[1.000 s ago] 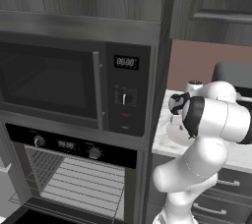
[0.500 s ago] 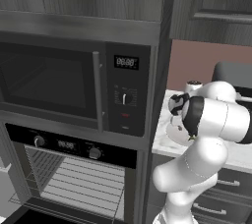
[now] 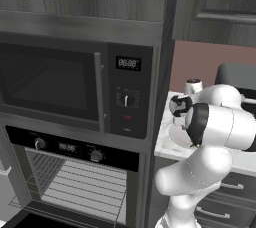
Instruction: Take the fish from the oven and place it on the plate on the counter.
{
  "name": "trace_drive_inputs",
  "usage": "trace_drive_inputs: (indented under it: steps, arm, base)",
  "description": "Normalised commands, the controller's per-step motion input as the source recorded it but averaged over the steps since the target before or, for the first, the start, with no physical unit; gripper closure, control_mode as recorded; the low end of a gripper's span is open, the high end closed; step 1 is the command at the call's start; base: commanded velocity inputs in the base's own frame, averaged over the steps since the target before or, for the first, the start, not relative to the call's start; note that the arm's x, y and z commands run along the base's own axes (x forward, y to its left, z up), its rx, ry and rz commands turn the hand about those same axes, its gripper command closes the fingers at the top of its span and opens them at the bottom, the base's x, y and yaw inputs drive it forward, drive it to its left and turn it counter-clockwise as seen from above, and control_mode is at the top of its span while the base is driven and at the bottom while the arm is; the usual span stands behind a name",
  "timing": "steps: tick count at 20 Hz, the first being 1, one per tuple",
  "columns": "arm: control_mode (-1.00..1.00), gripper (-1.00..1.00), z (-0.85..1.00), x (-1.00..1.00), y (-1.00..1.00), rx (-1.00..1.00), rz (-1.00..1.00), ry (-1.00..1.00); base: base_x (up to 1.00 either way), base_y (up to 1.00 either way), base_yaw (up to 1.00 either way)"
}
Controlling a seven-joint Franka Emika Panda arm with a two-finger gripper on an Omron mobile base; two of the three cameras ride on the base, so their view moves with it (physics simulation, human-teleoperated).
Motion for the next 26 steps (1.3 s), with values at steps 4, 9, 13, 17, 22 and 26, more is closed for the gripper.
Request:
trace_drive_inputs:
  steps: [4,9,13,17,22,26]
  arm:
    - [-1.00,-1.00,0.28,-0.79,-0.14,0.12,0.00,-0.20]
    - [-1.00,-1.00,0.51,-1.00,-0.03,0.14,0.00,-0.21]
    - [-1.00,-1.00,0.84,-1.00,0.02,0.03,0.02,-0.03]
    - [-1.00,-1.00,1.00,-0.97,0.35,0.00,0.09,0.00]
    - [-1.00,-1.00,0.70,-1.00,0.43,0.00,0.09,-0.02]
    - [-1.00,-1.00,0.33,-0.88,0.32,0.00,0.08,-0.06]
  base:
    - [0.00,0.00,0.00]
    - [0.00,0.00,0.00]
    - [0.00,0.00,0.00]
    - [0.00,0.00,0.00]
    - [0.00,0.00,0.00]
    - [0.00,0.00,0.00]
